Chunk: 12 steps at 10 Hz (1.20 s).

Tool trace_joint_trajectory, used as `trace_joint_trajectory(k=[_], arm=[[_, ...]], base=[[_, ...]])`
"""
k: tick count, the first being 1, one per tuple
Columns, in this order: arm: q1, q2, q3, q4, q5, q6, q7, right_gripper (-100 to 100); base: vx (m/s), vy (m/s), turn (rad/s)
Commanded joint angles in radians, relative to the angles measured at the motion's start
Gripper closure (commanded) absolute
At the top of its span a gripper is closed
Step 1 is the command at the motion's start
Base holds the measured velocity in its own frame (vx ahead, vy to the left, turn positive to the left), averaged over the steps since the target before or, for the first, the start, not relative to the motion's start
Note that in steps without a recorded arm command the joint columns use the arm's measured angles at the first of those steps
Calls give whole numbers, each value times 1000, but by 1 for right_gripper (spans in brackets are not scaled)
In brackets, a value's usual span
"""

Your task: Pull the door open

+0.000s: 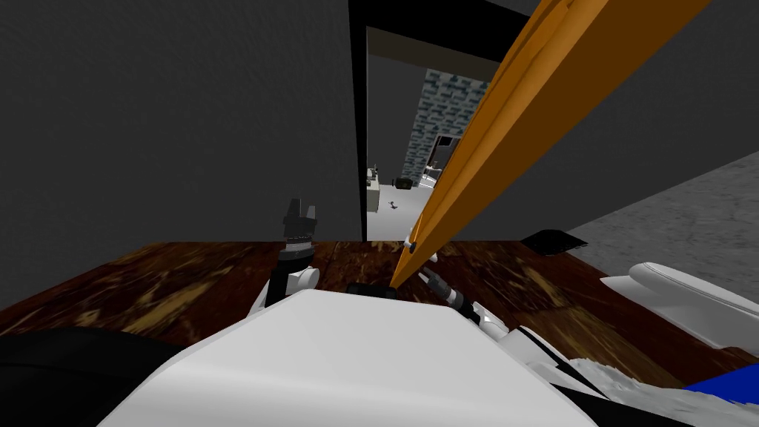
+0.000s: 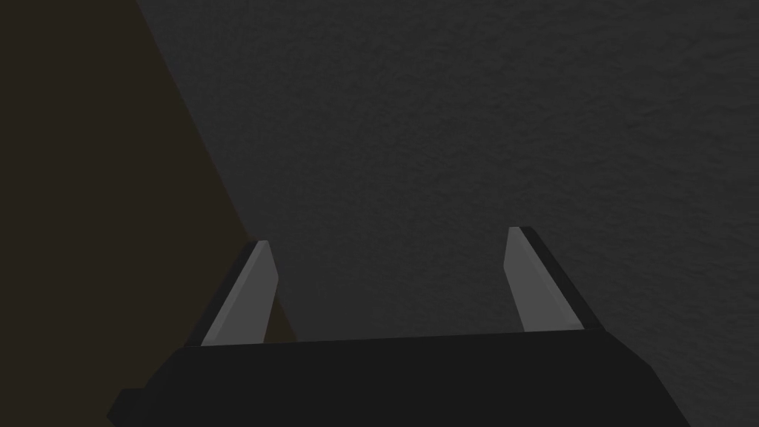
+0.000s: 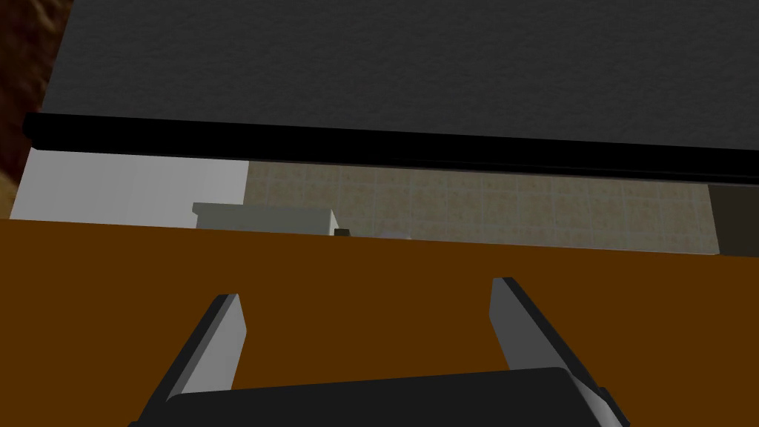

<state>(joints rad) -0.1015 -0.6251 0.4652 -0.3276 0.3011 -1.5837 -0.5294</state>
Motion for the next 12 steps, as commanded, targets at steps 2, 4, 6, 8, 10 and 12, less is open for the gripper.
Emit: trace_joint_trajectory(k=[2, 4, 6, 8, 10, 12], arm=[[25, -13, 4, -72, 2, 32, -8, -100], [23, -14, 7, -75, 3, 29, -7, -100], [23, -14, 7, -75, 3, 29, -7, -100], [23, -14, 7, -75, 3, 29, -7, -100], [23, -14, 7, -75, 3, 29, -7, -100], [23, -14, 7, -75, 3, 29, -7, -100]], base=[[-25, -54, 1], [-33, -74, -2], [-8, -20, -3], [2, 2, -7], [3, 5, -4], [-2, 1, 18]])
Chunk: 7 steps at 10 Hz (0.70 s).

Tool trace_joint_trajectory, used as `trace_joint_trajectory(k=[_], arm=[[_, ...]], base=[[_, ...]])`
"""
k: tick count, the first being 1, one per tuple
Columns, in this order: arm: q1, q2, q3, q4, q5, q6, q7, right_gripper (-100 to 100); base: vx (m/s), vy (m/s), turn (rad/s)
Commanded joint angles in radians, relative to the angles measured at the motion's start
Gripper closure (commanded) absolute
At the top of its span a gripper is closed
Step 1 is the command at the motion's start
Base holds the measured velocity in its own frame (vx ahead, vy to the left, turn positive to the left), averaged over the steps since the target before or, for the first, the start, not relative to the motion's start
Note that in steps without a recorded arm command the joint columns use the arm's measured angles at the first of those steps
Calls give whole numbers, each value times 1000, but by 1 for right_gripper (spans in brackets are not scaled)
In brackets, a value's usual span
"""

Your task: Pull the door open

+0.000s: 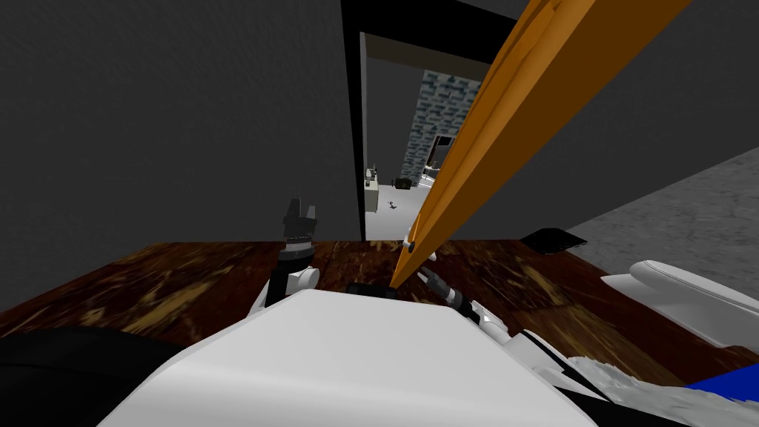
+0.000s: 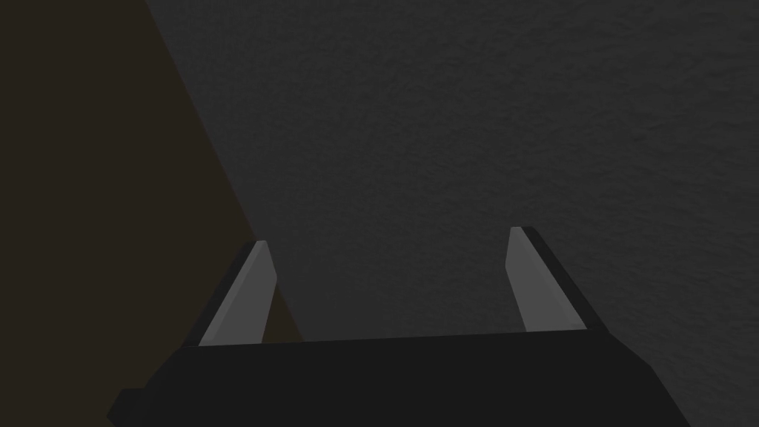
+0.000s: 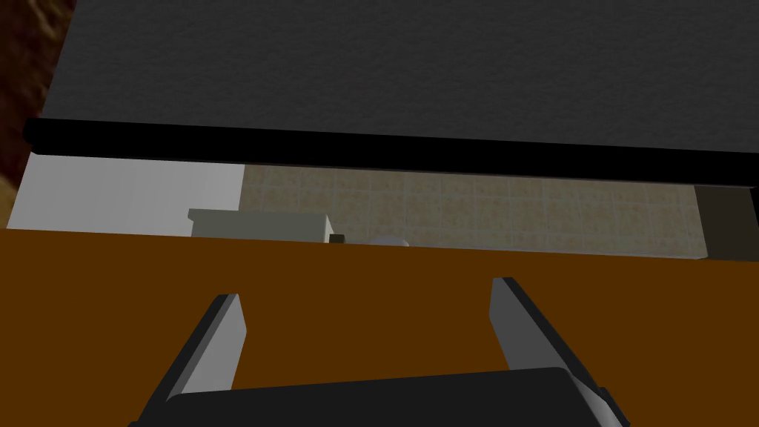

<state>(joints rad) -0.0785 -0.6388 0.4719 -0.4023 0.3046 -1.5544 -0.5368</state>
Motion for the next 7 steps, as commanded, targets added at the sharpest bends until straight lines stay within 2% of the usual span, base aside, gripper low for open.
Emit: trace_joint_trajectory(k=[1, 4, 6, 7], arm=[[0, 0, 0, 0, 0, 0, 0, -100], [-4, -2, 3, 3, 6, -1, -7, -100], [-8, -4, 6, 6, 12, -3, -12, -100], [-18, -8, 13, 15, 22, -13, -18, -100]], base=[[-5, -13, -6], [36, 67, -54], [17, 28, -39], [-14, -43, -43]])
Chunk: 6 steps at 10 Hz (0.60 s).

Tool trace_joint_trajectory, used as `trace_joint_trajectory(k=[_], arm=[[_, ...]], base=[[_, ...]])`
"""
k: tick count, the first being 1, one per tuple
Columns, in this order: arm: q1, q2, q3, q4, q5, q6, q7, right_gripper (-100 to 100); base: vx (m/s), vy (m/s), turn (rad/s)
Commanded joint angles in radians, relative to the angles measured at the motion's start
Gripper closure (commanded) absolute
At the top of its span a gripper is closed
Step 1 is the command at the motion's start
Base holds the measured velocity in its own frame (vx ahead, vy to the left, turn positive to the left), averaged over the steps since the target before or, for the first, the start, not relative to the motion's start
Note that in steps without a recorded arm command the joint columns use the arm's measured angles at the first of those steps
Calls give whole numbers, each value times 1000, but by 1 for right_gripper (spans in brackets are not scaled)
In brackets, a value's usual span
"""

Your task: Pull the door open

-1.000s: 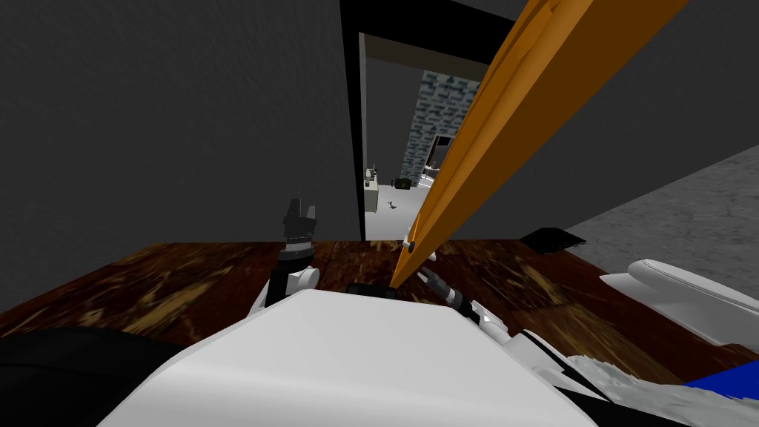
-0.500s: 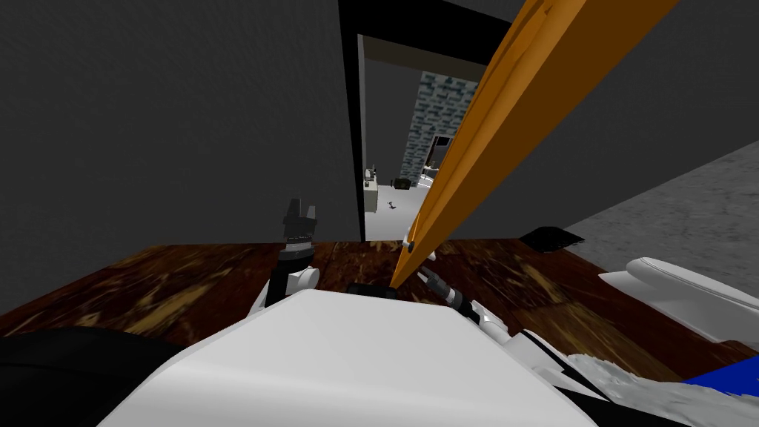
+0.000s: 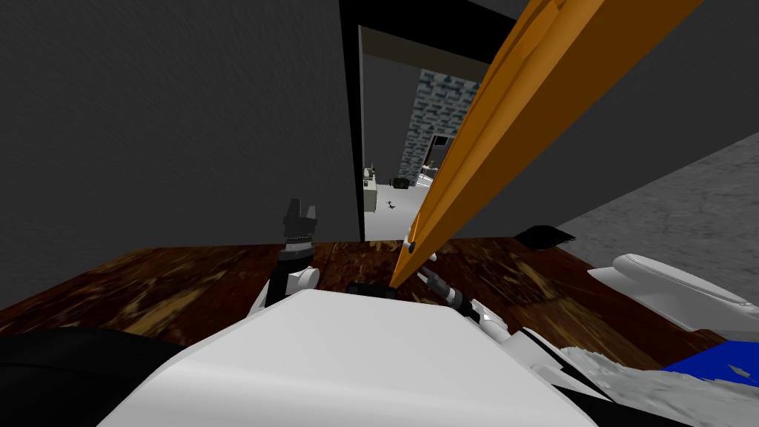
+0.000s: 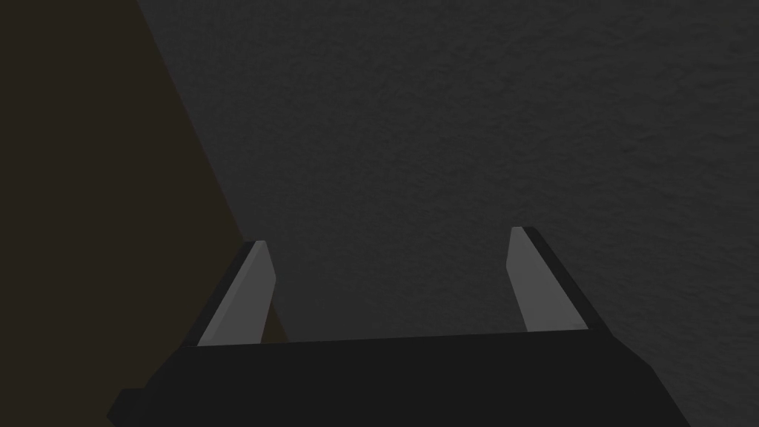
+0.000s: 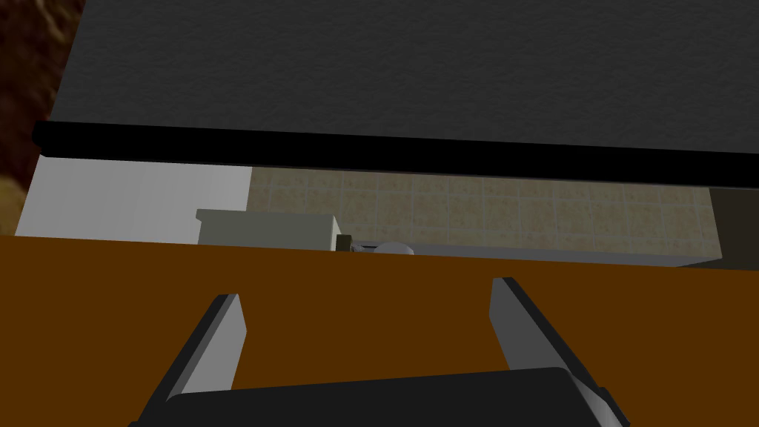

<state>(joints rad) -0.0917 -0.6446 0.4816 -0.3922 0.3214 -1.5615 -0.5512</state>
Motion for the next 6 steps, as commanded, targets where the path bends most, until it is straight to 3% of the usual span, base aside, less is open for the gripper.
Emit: trace_joint_trajectory(k=[1, 6], arm=[[-5, -3, 4, 6, 6, -7, -4, -100], [-5, -3, 4, 6, 6, -7, -4, -100]], base=[[-27, -67, -14], [-2, -6, -7]])
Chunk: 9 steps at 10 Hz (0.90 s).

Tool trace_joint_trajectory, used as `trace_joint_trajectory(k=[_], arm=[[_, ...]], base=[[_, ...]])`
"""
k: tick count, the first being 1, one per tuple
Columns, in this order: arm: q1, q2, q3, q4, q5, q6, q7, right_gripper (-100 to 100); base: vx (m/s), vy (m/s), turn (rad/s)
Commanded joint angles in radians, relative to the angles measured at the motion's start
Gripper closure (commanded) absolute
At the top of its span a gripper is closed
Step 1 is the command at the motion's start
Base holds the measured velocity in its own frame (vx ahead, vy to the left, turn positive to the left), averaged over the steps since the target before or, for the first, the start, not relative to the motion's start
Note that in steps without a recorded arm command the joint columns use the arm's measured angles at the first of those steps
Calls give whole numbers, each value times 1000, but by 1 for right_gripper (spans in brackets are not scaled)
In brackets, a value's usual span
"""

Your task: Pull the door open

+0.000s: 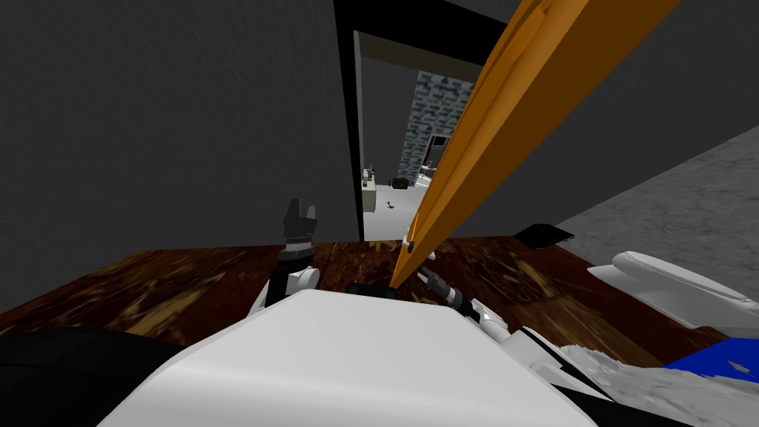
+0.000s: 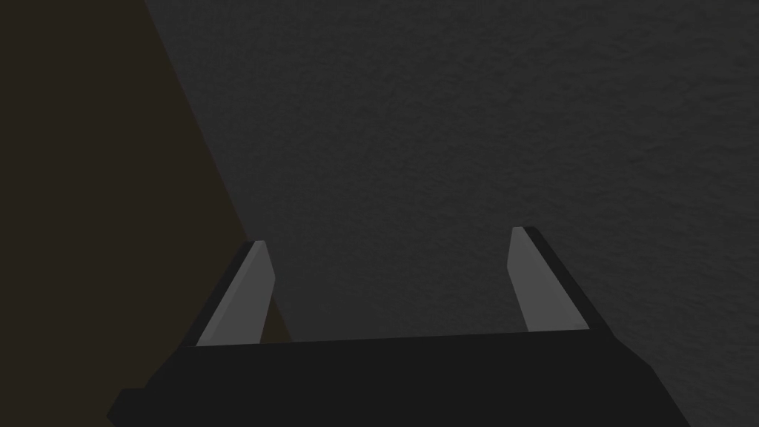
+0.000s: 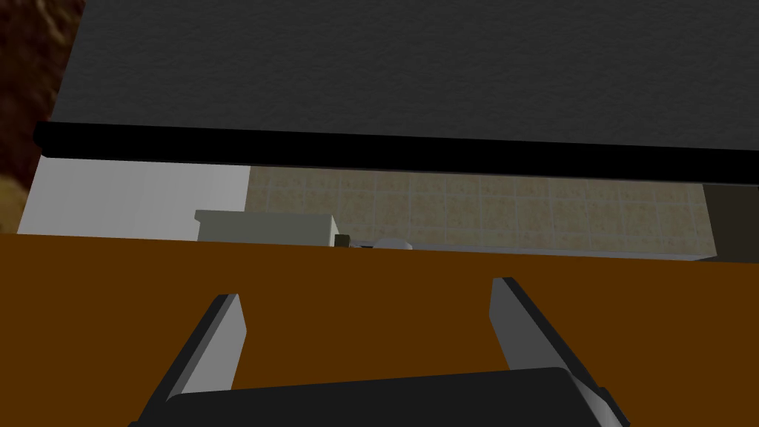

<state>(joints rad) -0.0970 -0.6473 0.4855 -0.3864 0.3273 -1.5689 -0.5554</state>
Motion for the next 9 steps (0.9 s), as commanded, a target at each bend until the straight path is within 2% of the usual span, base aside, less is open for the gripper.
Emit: trace_joint_trajectory(k=[1, 4, 6, 7, 9], arm=[[0, 0, 0, 0, 0, 0, 0, -100], [0, 0, 0, 0, 0, 0, 0, -100], [-5, 2, 2, 2, 0, 1, 7, -100], [-30, 9, 14, 8, 12, -2, 24, -100], [-31, 9, 15, 9, 13, -3, 24, -100]], base=[[4, 15, 15], [1, 0, -3], [63, 126, -83], [10, 16, -24], [-36, -83, 15]])
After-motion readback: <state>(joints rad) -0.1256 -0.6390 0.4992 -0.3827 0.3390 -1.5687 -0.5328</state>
